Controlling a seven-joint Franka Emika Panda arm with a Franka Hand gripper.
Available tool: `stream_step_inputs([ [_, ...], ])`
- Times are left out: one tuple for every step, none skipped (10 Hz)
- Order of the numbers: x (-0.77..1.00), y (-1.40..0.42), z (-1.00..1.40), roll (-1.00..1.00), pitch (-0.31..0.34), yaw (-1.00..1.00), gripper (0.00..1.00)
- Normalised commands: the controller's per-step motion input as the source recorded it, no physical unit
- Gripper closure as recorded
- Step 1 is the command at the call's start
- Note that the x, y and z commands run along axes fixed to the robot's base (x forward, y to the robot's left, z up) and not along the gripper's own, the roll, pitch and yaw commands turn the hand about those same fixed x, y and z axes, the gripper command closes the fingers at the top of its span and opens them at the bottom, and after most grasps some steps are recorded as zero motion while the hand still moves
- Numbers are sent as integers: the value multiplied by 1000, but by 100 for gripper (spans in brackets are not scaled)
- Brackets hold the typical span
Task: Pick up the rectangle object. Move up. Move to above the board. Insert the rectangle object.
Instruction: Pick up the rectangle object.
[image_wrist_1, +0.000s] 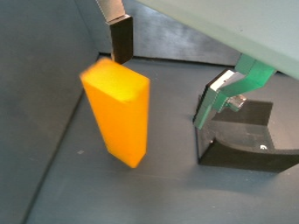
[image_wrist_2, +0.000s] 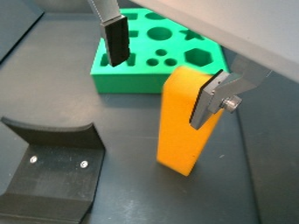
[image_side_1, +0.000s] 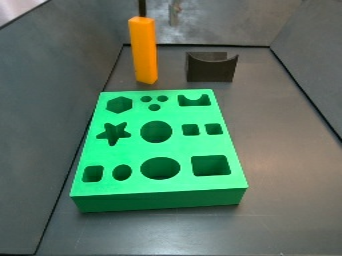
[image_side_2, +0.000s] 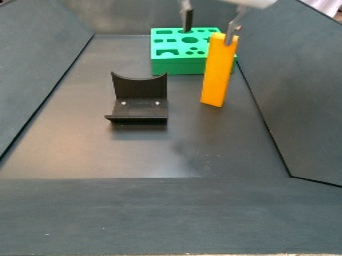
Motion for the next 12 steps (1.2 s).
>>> stream_step_inputs([
  [-234, 49, 563, 0, -197, -194, 0],
  [-426, 69, 457, 0, -230, -86, 0],
  [-400, 100, 274, -19, -251, 74, 0],
  [-283, 40, 0, -107, -264, 526, 0],
  [-60, 0, -80, -123, -220, 777, 0],
  [-157, 0, -6, -121, -224, 677, 0],
  [-203, 0, 0, -80, -219, 571, 0],
  [-23, 160, 0, -157, -207, 743, 0],
  [0, 123, -20, -154, -189, 777, 0],
  [0, 14, -29, -177, -194, 669, 0],
  [174, -17, -163, -210, -166, 457, 0],
  [360, -57, -303, -164, -116, 237, 0],
])
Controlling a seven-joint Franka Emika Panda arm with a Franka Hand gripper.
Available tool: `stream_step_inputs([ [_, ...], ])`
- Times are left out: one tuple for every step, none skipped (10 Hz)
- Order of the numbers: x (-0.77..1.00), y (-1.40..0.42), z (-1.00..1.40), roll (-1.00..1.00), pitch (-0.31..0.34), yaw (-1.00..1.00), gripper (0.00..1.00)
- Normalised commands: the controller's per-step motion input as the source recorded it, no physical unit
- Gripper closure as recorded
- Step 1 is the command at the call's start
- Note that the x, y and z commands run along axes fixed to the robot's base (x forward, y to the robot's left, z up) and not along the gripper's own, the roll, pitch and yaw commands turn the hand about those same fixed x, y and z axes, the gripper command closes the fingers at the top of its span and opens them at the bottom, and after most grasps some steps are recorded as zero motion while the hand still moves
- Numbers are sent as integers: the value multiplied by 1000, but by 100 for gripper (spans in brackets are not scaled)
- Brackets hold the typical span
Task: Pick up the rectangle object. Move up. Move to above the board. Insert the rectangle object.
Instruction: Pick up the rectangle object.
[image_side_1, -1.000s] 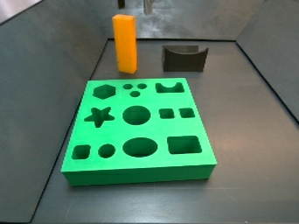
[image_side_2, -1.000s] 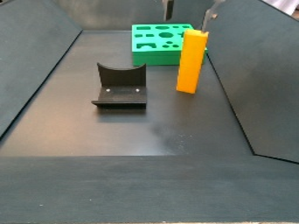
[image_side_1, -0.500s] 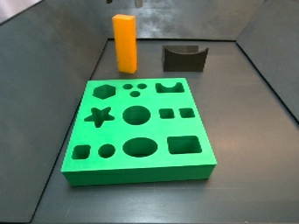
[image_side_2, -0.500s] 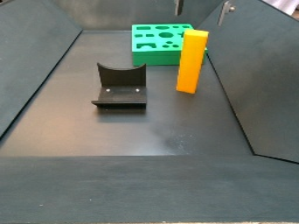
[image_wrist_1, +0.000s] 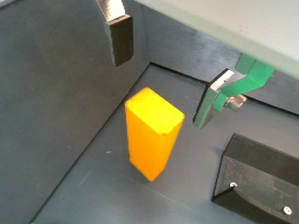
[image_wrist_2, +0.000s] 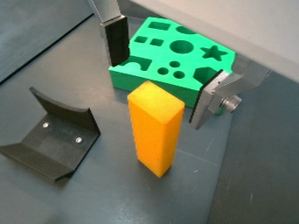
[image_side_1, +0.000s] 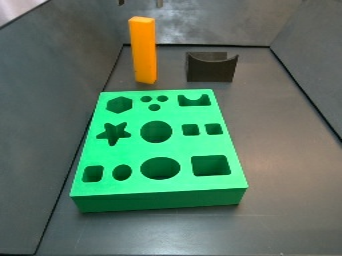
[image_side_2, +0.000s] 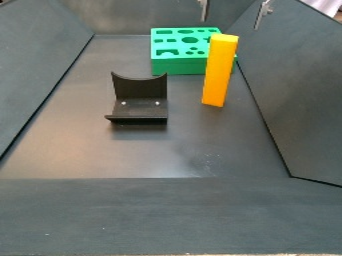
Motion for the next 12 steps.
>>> stream_step_inputs([
  [254, 0, -400, -124, -89, 157, 0],
  [191, 0, -429, -73, -61, 71, 0],
  [77, 0, -463, -37, -59, 20, 0],
  [0, -37, -471, 0, -59, 0, 0],
  [-106, -80, -394, 0, -86, 0, 0],
  [-120, -74, -354, 0, -99, 0, 0],
  [-26, -89, -309, 0, -73, 0, 0],
  [0, -34, -120, 0, 0, 0, 0],
  [0, 0, -17, 0, -40, 0, 0],
  [0, 0, -9, -14, -3, 0, 0],
  [0, 0, -149, 0, -10, 0, 0],
  [0, 0, 0, -4, 0, 0, 0],
])
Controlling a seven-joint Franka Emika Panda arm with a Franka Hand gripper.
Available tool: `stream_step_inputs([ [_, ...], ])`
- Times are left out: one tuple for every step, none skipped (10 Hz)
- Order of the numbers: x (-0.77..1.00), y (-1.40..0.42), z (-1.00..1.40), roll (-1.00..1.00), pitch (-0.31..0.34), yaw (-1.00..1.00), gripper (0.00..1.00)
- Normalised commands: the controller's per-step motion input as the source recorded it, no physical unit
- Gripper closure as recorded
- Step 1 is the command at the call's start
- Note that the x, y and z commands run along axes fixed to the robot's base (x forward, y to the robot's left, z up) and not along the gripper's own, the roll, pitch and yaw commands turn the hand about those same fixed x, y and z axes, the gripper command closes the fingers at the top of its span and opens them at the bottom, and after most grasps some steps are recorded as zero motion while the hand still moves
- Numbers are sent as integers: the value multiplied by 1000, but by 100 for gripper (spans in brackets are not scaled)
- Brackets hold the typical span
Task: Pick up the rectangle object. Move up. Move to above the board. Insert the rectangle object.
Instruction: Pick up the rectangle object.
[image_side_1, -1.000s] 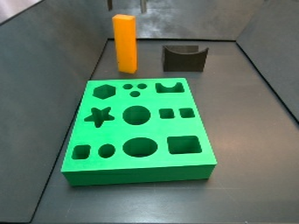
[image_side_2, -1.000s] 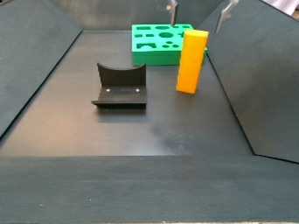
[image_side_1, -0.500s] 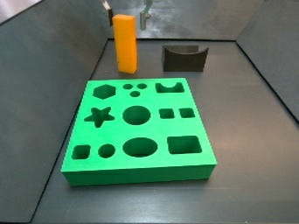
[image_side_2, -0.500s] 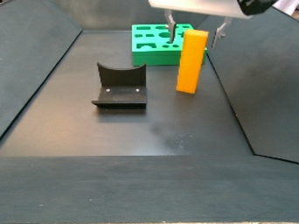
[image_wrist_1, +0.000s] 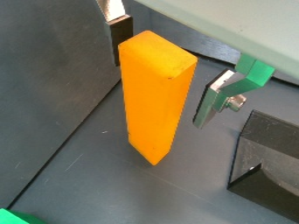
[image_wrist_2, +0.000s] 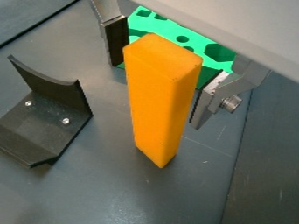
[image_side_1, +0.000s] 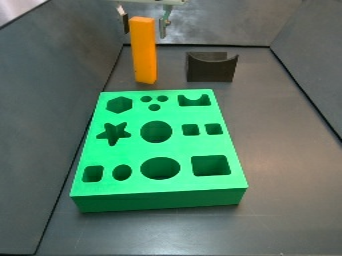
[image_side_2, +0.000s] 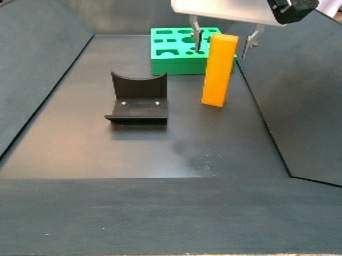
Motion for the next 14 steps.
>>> stream_step_inputs([
  [0, 37, -26, 64, 20, 69, 0],
  [0, 137, -6, 59, 14, 103, 100],
  [0, 0, 0, 0, 0, 0, 100],
  [0, 0, 0, 0, 0, 0, 100],
  [0, 0, 0, 0, 0, 0, 100],
  [0, 0, 0, 0, 0, 0, 100],
  [0, 0, 0, 0, 0, 0, 100],
  [0, 0, 0, 0, 0, 0, 100],
  [0, 0, 0, 0, 0, 0, 100],
  [0, 0, 0, 0, 0, 0, 100],
  [0, 0, 0, 0, 0, 0, 100],
  [0, 0, 0, 0, 0, 0, 100],
  [0, 0, 0, 0, 0, 0, 100],
  [0, 0, 0, 0, 0, 0, 100],
])
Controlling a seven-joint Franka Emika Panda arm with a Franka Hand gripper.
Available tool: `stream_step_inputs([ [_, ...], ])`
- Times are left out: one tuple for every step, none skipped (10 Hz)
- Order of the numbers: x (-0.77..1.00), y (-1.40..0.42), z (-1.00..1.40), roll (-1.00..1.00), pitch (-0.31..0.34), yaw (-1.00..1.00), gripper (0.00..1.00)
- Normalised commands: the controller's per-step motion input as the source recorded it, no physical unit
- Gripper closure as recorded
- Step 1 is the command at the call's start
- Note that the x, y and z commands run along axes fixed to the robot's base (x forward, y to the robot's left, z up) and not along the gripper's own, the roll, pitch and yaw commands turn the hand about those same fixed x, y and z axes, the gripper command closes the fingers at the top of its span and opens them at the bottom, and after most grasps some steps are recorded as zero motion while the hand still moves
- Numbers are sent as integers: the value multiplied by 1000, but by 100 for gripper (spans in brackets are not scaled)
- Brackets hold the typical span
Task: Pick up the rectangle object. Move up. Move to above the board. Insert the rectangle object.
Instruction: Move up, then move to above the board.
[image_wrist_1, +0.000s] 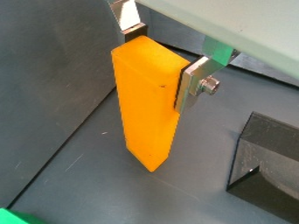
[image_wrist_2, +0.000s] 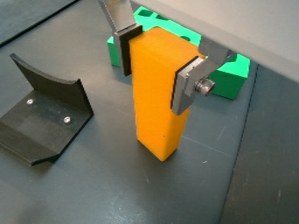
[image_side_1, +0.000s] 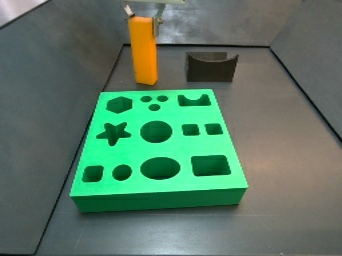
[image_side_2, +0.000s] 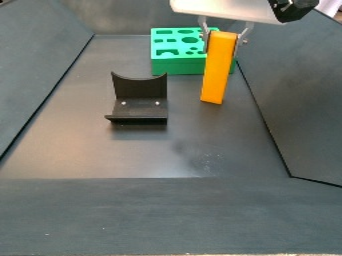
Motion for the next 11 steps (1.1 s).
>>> stream_step_inputs([
  [0, 0, 833, 0, 0, 0, 100],
  [-33, 47, 801, 1, 7, -19, 100],
  [-49, 42, 666, 5, 2, -26, 100],
  [-37, 31, 523, 9, 7, -28, 100],
  [-21, 24, 308, 14, 23, -27, 100],
  [-10, 22, 195, 16, 31, -25, 100],
  [320, -3, 1000, 1, 65, 153, 100],
  [321, -4, 1000, 1, 80, 152, 100],
  [278, -10, 1000, -1, 125, 118, 100],
  [252, -13, 1000, 0, 112, 90, 100],
  [215, -15, 1000, 2, 92, 61, 100],
])
